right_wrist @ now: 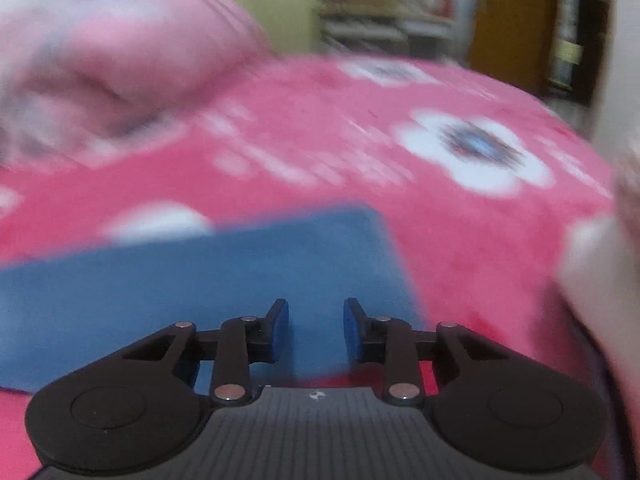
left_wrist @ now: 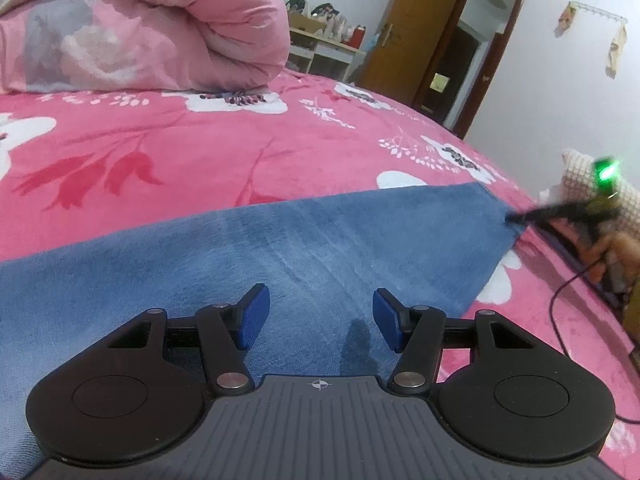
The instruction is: Fold clothes
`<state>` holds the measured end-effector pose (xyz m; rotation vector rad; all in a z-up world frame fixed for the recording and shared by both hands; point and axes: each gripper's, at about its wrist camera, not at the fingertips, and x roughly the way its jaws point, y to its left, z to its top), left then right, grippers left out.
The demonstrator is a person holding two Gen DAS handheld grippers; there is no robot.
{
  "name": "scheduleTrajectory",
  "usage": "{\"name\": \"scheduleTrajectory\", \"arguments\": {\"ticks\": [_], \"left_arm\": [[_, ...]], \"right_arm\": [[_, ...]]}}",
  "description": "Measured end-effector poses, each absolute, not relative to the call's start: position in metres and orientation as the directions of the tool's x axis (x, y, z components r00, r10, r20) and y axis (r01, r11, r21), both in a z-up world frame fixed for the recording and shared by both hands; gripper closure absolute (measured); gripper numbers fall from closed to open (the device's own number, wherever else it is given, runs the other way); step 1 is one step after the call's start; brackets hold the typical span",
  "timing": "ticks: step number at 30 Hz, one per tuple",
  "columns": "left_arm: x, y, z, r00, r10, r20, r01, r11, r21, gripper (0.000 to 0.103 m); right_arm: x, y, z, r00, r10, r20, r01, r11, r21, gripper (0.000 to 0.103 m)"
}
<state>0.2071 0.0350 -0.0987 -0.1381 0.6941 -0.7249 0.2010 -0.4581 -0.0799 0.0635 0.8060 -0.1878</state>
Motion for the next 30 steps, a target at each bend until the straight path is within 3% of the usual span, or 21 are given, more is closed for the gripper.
{"name": "scheduleTrajectory", "arguments": {"ticks": [1,5,10,14,17,21,23,25,30], "left_arm": [[0.208,0.036,-0.097,0.530,-0.661,-0.531,0.564,0.743,-0.361,0.046],[0.202,0.051,-0.074,0.535,-0.706,-0.465,0.578,0.707,-0.408,0.046],[0.164,0.097,-0.014,0.652,-0.678,-0.339,0.563,0.733,-0.382,0.046],[0.119,0.136,0.038,0.757,-0.556,-0.343,0.511,0.831,-0.220,0.046],[0.096,0.164,0.054,0.785,-0.472,-0.403,0.475,0.875,-0.099,0.045],[0.077,0.194,0.026,0.779,-0.343,-0.525,0.395,0.918,-0.014,0.045],[0.074,0.203,-0.004,0.753,-0.297,-0.587,0.355,0.935,-0.017,0.045],[0.072,0.207,-0.031,0.749,-0.232,-0.621,0.310,0.951,0.019,0.045],[0.075,0.219,-0.070,0.772,-0.107,-0.627,0.196,0.978,0.074,0.045]], "right_arm": [[0.203,-0.472,-0.088,0.636,-0.221,-0.739,0.279,0.959,-0.047,0.084],[0.178,-0.489,-0.059,0.658,-0.307,-0.688,0.449,0.893,0.031,0.083],[0.101,-0.431,0.043,0.807,-0.287,-0.515,0.315,0.948,-0.035,0.083],[0.029,-0.373,0.136,0.926,-0.187,-0.329,0.163,0.982,-0.100,0.080],[-0.007,-0.336,0.170,0.956,-0.001,-0.295,-0.014,0.999,-0.048,0.065],[-0.006,-0.284,0.143,0.876,0.281,-0.393,-0.256,0.960,0.116,0.065],[0.016,-0.240,0.102,0.801,0.366,-0.474,-0.329,0.930,0.163,0.065],[0.040,-0.194,0.062,0.727,0.397,-0.560,-0.363,0.915,0.178,0.065],[0.106,-0.106,-0.006,0.686,0.370,-0.627,-0.455,0.890,0.028,0.066]]}}
